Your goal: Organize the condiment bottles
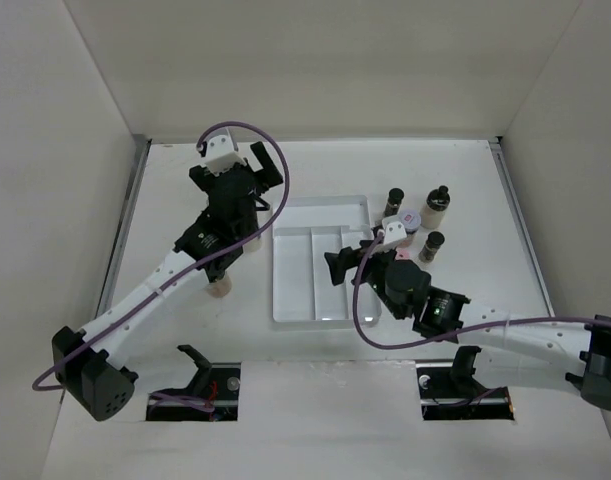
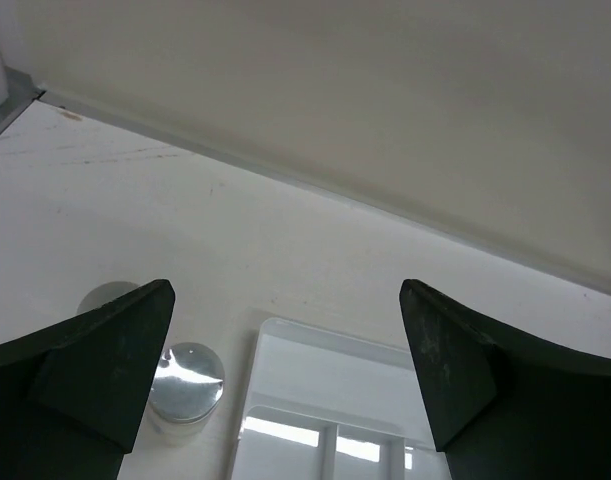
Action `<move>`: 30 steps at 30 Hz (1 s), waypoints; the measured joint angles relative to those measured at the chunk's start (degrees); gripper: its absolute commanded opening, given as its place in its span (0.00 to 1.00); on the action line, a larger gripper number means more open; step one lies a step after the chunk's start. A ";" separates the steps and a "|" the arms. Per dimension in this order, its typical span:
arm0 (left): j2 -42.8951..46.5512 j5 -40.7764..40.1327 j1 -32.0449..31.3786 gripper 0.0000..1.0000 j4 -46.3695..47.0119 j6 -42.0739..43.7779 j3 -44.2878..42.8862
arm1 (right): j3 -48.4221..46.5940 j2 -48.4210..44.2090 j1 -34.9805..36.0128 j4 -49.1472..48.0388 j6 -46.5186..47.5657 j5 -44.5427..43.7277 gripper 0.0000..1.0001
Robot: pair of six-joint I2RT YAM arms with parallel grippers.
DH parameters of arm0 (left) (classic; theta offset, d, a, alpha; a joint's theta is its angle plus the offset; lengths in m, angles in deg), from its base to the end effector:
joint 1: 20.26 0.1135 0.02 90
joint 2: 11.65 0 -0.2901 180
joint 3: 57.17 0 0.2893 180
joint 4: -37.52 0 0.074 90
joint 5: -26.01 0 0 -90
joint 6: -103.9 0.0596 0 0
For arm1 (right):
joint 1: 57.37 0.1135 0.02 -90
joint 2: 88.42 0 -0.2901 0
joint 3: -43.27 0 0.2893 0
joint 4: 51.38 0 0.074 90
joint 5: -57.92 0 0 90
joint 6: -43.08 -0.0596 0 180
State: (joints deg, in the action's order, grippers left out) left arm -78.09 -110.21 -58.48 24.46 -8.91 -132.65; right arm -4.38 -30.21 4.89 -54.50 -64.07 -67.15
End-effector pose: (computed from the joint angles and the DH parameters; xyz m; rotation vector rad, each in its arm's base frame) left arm 0.2660 -0.1547 0.4168 -0.3920 1.5736 -0.1593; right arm 0.1575 0.2260 0.2912 -0.2092 1.6911 0.5217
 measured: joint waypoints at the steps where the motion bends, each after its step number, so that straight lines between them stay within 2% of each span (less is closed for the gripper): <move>1: -0.70 0.02 0.31 1.00 -0.11 0.09 0.00 | 0.81 0.35 0.00 -1.20 0.15 0.46 1.00; 5: -2.75 0.28 0.83 1.00 -1.36 0.57 0.11 | 2.95 2.16 -0.02 -5.95 0.28 2.80 0.99; 6: -2.75 0.28 0.83 1.00 -1.57 0.85 0.26 | 3.06 2.89 -0.02 -7.08 0.28 3.58 0.89; 7: -2.71 0.20 0.83 1.00 -1.68 1.11 0.44 | 3.10 3.54 -0.02 -8.13 0.48 4.22 0.69; 11: -2.62 -1.20 0.22 1.00 -1.60 2.32 1.73 | 3.17 5.09 -0.02 -9.64 0.68 5.55 0.29; 12: -2.62 -1.53 0.04 1.00 -1.68 2.71 2.23 | 3.17 5.18 -0.02 -9.51 0.68 5.60 0.22; 14: -2.51 -1.86 -0.20 1.00 -1.60 3.30 3.54 | 3.17 5.14 -0.04 -8.98 0.22 5.79 0.17; 15: -2.36 -1.75 -0.13 0.91 -1.57 3.50 4.33 | 3.17 5.16 -0.15 -8.85 -0.31 6.01 0.16; 16: -2.29 -1.53 0.11 0.74 -1.66 3.65 5.01 | 3.17 5.33 -0.55 -8.66 -0.79 6.58 0.16; 17: -2.27 -1.16 0.57 0.48 -1.62 3.72 5.49 | 3.15 5.79 -1.09 -8.72 -1.25 7.28 0.16; 18: -2.27 -0.90 1.18 0.42 -1.55 3.50 5.81 | 3.10 6.51 -1.79 -8.76 -1.70 7.96 0.18; 20: -2.21 -0.46 2.23 0.43 -1.22 3.69 6.69 | 2.97 8.41 -3.28 -7.96 -2.27 9.31 0.25; 22: -2.14 -0.35 2.86 0.53 -1.07 3.32 7.58 | 2.95 9.22 -3.93 -6.36 -2.80 10.23 0.37; 23: -2.14 -0.31 2.93 0.57 -1.01 3.13 8.02 | 2.95 9.22 -3.98 -5.99 -2.89 10.80 0.41; 26: -2.10 -0.42 2.67 0.67 -0.33 2.51 9.22 | 2.64 9.03 -4.22 -6.10 -2.67 13.03 0.60; 27: -1.97 -0.70 2.49 0.72 0.17 2.21 10.01 | 2.32 9.03 -4.50 -5.92 -2.40 13.99 0.64; 30: -1.68 -1.73 2.16 0.77 1.18 1.42 12.70 | 0.31 9.03 -6.25 -4.59 -2.19 16.02 0.73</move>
State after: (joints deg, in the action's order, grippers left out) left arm -79.77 -111.94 -56.32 25.64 -7.49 -119.95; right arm -4.07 -21.18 -1.36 -59.09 -66.26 -51.13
